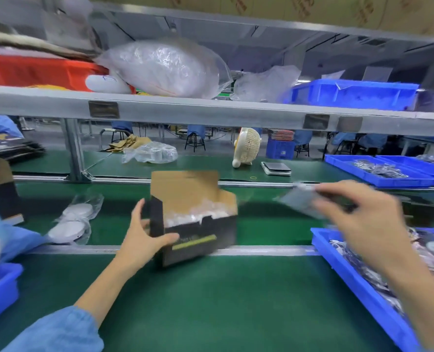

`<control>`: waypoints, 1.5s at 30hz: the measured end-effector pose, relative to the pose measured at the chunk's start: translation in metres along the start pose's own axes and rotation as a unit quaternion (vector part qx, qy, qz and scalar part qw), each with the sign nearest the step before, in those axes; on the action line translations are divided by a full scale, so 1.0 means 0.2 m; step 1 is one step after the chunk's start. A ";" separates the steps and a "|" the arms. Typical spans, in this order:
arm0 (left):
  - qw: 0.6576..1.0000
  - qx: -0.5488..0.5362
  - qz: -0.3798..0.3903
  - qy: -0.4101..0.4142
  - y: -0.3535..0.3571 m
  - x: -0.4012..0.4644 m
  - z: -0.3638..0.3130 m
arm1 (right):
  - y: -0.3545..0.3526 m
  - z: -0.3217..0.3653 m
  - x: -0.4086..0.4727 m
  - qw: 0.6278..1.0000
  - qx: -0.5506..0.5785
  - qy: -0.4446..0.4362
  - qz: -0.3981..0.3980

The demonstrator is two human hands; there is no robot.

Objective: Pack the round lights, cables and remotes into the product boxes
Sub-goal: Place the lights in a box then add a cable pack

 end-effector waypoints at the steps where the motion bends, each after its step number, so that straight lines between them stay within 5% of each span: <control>1: 0.997 -0.039 0.064 -0.014 0.03 -0.07 -0.02 | 0.15 0.08 0.01 0.998 0.020 -0.016 0.064; 5: 0.957 -0.102 0.272 -0.003 0.13 -0.34 -0.07 | 0.58 0.21 0.00 0.974 0.014 -0.071 0.216; 7: 0.941 -0.131 0.311 0.004 0.15 -0.46 -0.08 | 0.74 0.20 -0.07 0.952 -0.007 -0.065 0.300; 12: 0.941 -0.174 0.291 -0.020 0.17 -0.55 -0.13 | 0.95 0.22 -0.32 0.851 -0.250 -0.179 0.427; 16: 0.967 -0.136 0.213 -0.038 0.17 -0.53 -0.24 | 0.84 0.21 -0.34 0.835 -0.181 -0.129 0.504; 17: 0.979 -0.123 0.157 -0.038 0.16 -0.52 -0.26 | 0.76 0.24 -0.29 0.864 -0.130 -0.134 0.468; 19: 0.995 -0.085 0.057 -0.011 0.11 -0.50 -0.34 | 0.48 0.19 -0.11 0.959 -0.018 -0.125 0.253; 21: 0.992 0.056 -0.051 0.098 0.04 -0.52 -0.48 | 0.10 -0.10 -0.01 0.987 -0.124 -0.053 0.083; 23: 0.920 0.168 -0.156 0.317 0.01 -0.62 -0.65 | -0.18 -0.56 -0.04 0.909 -0.350 0.163 0.157; 25: 0.863 0.230 -0.077 0.443 0.12 -0.73 -0.74 | -0.29 -0.88 -0.31 0.794 -0.441 0.311 0.278; 27: 0.842 0.357 0.078 0.397 0.30 -0.76 -0.71 | -0.28 -1.00 -0.50 0.753 -0.503 0.274 0.324; 30: 0.766 0.563 0.172 0.260 0.45 -0.70 -0.56 | -0.31 -0.90 -0.50 0.778 -0.517 0.219 0.283; 33: 0.749 0.595 0.179 0.230 0.48 -0.65 -0.48 | -0.33 -0.82 -0.46 0.805 -0.482 0.195 0.284; 39: 0.743 0.607 0.169 0.226 0.48 -0.63 -0.42 | -0.32 -0.75 -0.42 0.804 -0.486 0.170 0.298; 45: 0.729 0.620 0.166 0.238 0.49 -0.65 -0.45 | -0.44 -0.55 -0.31 0.767 -0.597 0.175 0.160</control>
Point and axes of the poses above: each hand's wrist, its own x-axis towards the middle knuckle, its own y-axis out of the palm, z = x × y, the point moved 5 cm from there along x, towards the middle knuckle, and after that the axes turned 7 degrees about x, right-handed, at the moved point
